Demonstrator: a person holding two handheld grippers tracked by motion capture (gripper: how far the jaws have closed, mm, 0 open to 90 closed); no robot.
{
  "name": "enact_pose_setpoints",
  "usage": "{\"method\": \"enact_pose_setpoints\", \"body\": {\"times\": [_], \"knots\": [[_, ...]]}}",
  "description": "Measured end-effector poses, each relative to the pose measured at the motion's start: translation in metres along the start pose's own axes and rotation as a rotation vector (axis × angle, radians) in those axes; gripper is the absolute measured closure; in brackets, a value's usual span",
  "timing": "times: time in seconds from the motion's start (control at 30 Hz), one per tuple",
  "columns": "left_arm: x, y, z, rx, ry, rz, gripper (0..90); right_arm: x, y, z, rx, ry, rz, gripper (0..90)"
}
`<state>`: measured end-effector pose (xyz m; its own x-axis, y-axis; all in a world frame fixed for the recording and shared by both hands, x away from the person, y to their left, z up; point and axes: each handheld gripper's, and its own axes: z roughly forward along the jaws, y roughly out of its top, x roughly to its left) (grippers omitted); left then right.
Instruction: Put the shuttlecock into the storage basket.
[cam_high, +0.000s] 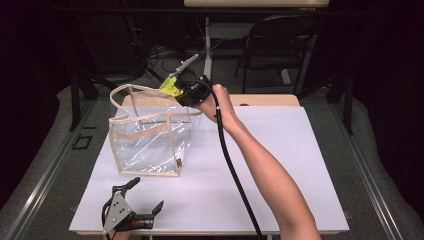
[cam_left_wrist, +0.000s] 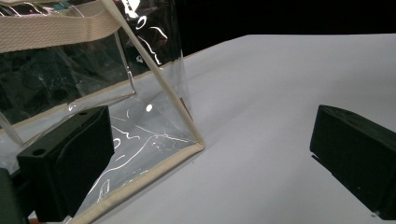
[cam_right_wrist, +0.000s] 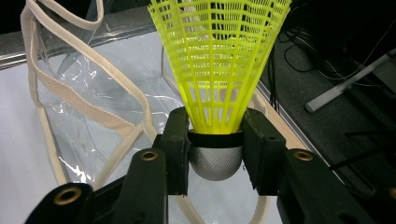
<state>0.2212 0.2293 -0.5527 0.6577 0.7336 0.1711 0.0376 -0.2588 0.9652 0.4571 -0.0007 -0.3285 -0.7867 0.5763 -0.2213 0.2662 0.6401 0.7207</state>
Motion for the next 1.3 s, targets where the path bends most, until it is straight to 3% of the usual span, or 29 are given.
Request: {"method": "enact_pose_setpoints", "body": {"times": [1.3], "knots": [[0.000, 0.000, 0.000, 0.000, -0.004, 0.000, 0.0, 0.001, 0.004, 0.021, 0.045, 0.033, -0.032, 64.5]]}}
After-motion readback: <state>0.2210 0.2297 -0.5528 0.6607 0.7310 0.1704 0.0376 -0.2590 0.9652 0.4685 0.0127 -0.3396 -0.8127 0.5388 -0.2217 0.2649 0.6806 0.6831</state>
